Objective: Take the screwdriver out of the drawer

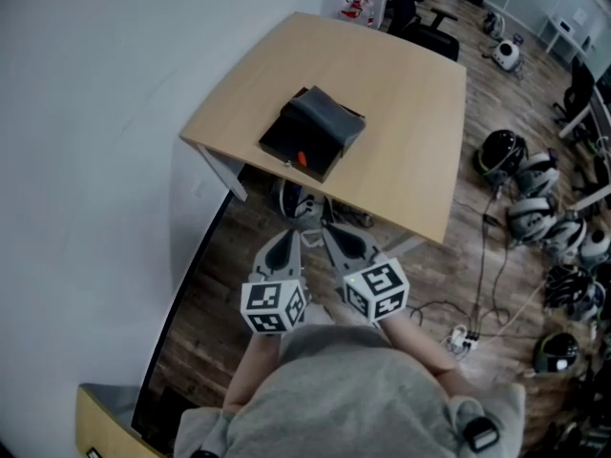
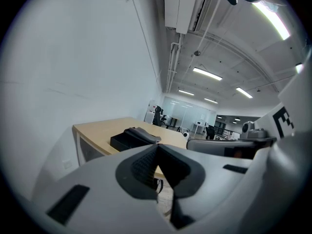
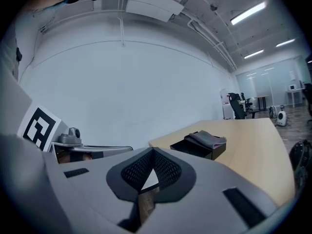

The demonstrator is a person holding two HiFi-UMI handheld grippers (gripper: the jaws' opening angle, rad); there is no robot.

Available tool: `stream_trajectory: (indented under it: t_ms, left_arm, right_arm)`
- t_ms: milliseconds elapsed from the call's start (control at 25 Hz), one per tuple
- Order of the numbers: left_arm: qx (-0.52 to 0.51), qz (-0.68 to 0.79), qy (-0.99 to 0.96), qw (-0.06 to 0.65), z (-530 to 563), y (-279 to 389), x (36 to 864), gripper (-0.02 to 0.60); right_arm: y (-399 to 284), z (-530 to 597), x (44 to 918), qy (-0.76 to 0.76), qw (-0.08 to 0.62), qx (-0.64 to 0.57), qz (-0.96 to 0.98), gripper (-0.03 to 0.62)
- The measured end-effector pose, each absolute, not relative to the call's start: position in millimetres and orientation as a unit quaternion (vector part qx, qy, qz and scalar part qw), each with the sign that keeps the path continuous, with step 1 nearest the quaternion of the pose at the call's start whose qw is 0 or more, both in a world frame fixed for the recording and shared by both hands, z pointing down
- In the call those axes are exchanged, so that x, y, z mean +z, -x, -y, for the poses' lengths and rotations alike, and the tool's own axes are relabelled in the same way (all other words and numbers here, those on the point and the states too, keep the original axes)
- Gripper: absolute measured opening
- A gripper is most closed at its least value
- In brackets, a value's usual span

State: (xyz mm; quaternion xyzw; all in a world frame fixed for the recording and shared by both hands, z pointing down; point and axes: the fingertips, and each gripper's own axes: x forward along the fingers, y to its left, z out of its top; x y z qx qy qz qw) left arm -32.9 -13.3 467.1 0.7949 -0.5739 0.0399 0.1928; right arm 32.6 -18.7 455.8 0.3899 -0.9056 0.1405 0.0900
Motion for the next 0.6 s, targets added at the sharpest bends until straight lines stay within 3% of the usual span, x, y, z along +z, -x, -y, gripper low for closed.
stream_trajectory:
  t_ms: [600]
  left_arm:
    - [0.037,0.544,-0.814,0.197,109,79,468,0.000]
  right_arm:
    - [13,114,453,-0.421,0.092,0.137,0.892,-0.002]
